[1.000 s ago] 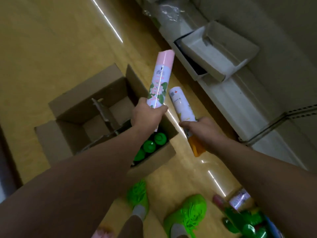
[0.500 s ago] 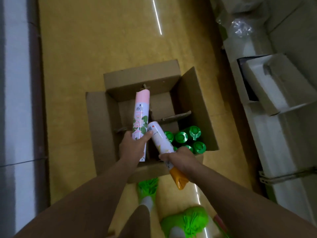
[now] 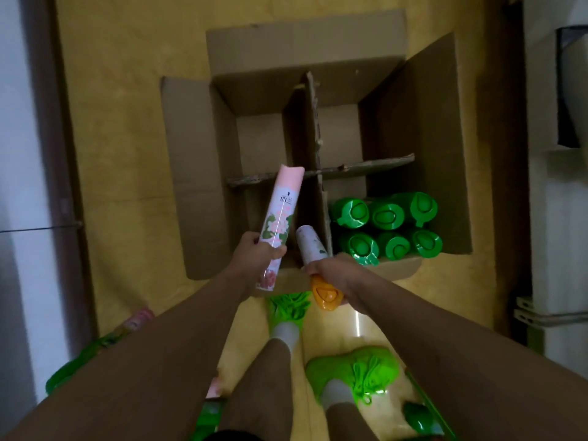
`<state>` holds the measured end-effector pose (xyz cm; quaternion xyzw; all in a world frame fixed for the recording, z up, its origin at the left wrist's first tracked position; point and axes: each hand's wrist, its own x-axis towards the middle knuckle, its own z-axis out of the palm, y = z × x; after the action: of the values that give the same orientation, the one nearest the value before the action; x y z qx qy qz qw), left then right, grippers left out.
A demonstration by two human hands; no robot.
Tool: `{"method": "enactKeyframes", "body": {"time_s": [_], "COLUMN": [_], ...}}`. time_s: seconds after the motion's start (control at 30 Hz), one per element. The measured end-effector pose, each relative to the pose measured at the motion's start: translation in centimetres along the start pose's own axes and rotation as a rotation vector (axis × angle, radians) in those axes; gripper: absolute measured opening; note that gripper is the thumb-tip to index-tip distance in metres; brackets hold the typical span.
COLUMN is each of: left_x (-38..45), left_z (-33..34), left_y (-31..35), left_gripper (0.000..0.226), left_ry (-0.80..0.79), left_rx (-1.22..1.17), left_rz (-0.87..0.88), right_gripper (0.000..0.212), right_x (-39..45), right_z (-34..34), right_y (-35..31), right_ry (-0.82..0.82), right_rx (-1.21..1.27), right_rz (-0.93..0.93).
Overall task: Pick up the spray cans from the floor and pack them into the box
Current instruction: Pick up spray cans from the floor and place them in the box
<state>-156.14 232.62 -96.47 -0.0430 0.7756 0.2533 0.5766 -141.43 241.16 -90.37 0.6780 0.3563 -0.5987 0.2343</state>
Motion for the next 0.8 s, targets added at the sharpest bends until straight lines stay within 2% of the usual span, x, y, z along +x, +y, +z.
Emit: {"method": "enactKeyframes", "body": {"time_s": [0.1, 0.17, 0.23, 0.3, 0.4, 0.63, 0.8], "left_x": [1.8, 2.6, 3.4, 4.0, 4.8, 6.9, 8.8], "left_z": [-0.1, -0.1, -0.3, -0.5, -0.4, 0.8, 1.4], "left_y": [-0.7, -0.7, -0.5, 0.0, 0.5, 0.4, -2.3], "left_gripper": [0.051, 0.056, 0.065, 0.061, 0.069, 0.069, 0.076], "left_ry": [-0.030, -0.066, -0.120, -0.156, -0.161, -0.198, -0.245], "left_rx": [0.003, 0.015, 0.046, 0.090, 0.148, 0.141, 0.207], "left_rz": [0.001, 0.014, 0.046, 0.082, 0.115, 0.065, 0.112], "right_gripper": [0.052, 0.056, 0.052, 0.046, 0.045, 0.054, 0.038], "right_x": [2.1, 3.4, 3.6, 4.1, 4.8, 6.9, 8.1], "right_z": [1.5, 2.0, 2.1, 2.1, 2.6, 3.1, 3.7], "right_y": [0.2, 0.1, -0.5, -0.7, -0.6, 0.2, 0.9], "right_ry": [0.054, 0.127, 0.200, 0.254, 0.268, 0.324, 0.347], "right_rx": [-0.043, -0.171, -0.371, -0.559, -0.726, -0.852, -0.841], "right_rz": [-0.040, -0.106, -0.178, -0.259, -0.337, -0.394, -0.413]}}
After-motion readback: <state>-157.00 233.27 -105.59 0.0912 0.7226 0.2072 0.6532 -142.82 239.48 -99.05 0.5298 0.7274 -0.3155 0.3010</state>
